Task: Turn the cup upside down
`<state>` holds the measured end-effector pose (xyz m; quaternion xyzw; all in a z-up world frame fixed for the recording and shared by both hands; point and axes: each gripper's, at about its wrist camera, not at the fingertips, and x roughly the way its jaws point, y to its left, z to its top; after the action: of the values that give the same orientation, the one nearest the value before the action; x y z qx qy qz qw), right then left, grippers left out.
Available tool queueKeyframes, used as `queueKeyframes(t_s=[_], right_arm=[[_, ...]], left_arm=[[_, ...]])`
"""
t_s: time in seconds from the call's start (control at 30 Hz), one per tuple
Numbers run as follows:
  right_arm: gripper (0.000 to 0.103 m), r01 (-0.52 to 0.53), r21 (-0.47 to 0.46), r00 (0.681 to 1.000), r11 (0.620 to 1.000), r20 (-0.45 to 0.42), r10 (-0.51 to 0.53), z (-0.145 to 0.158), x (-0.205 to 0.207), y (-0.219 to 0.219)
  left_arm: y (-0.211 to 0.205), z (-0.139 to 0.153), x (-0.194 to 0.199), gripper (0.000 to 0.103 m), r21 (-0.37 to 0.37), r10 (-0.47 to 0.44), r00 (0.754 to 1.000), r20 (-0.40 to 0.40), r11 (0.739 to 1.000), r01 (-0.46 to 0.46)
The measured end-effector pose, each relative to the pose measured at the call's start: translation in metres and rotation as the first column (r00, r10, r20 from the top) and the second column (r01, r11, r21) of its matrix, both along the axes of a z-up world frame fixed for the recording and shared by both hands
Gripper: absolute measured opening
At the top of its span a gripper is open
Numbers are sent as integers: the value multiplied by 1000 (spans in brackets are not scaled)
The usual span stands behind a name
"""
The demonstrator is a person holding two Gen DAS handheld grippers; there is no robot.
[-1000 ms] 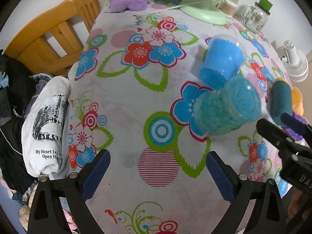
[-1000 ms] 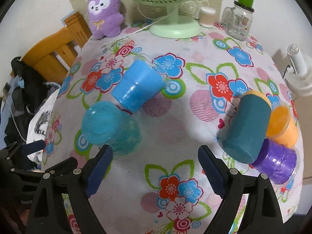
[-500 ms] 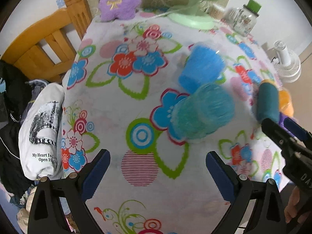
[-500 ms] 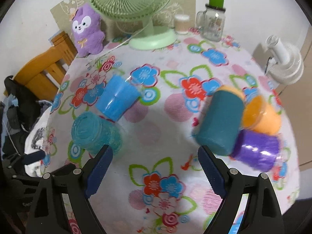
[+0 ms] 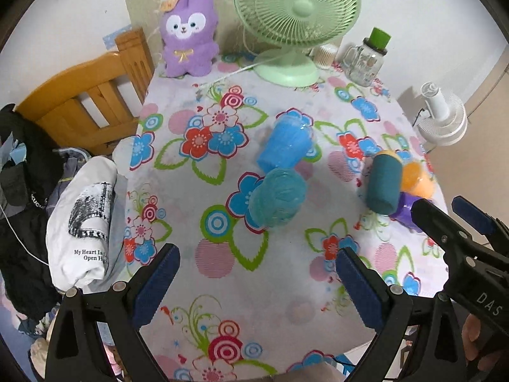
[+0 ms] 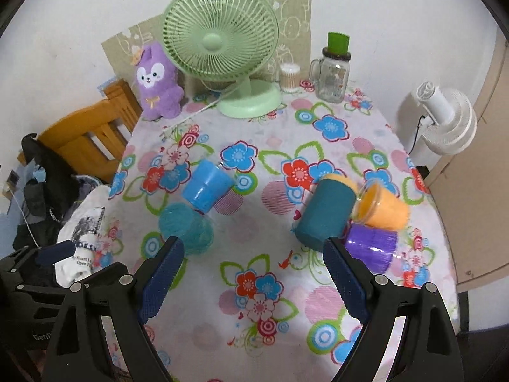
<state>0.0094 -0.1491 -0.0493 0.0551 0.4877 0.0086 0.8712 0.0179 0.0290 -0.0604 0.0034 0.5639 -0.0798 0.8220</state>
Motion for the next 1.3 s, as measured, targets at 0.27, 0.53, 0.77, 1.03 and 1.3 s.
queueKeyframes(t_s=[0.27,0.53,0.77,1.03,1.3], right_arm=[[91,1,12,999,1000,39,-1,38,-24,-2],[91,-4,17,998,1000,63,2,58,-40,-7],[91,-16,-13,995,1000,98,17,72,-46,-11],[91,-13,-16,995,1000,99,15,74,-46,-17],[91,-9,-19,995,1000,96,11,73,-44,-21]], left_arm=[[-10,32,-25,99,-10,-1,999,35,1000,1],[-21,51,-38,99,-9,-18,997,73,1000,19],[-20,60,-42,100,-21,3,995,101,1000,-1],[-16,62,-42,100,-20,27,993,111,999,-25],[-17,62,-42,100,-23,29,994,110,999,-26]])
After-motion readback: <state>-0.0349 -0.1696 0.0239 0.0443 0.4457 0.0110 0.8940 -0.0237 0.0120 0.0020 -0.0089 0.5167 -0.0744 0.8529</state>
